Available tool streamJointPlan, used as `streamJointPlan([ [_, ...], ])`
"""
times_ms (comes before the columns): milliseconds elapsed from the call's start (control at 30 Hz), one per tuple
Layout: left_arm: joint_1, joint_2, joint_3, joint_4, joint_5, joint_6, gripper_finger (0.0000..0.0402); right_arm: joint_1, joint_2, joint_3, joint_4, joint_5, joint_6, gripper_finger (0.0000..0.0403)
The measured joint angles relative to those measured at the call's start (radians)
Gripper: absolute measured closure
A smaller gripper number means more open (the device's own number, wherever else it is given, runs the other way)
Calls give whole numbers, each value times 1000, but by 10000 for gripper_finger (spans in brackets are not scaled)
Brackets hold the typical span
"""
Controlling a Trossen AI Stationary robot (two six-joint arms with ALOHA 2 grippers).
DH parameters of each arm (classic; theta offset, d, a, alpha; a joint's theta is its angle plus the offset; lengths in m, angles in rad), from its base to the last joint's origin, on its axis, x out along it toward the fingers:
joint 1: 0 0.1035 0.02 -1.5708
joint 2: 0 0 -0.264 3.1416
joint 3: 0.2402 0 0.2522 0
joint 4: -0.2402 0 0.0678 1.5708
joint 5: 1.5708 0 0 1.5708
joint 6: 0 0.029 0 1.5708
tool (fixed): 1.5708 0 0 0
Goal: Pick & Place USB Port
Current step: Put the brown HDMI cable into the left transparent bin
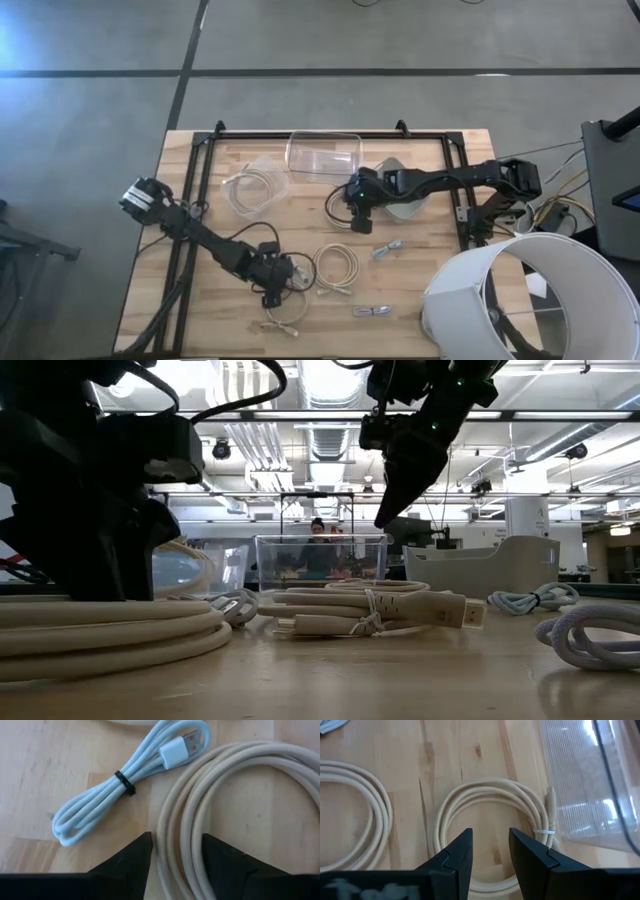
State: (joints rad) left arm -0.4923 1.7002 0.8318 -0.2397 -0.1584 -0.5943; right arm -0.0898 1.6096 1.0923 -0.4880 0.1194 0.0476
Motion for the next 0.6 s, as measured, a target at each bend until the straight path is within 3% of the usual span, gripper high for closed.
streamJointPlan([
  [267,1,-43,-1,-5,-10,40,359,0,0,-2,0,1,6,280],
  [600,-2,-170,-3,-50,-156,-14,360,9,0,-5,0,3,6,280],
])
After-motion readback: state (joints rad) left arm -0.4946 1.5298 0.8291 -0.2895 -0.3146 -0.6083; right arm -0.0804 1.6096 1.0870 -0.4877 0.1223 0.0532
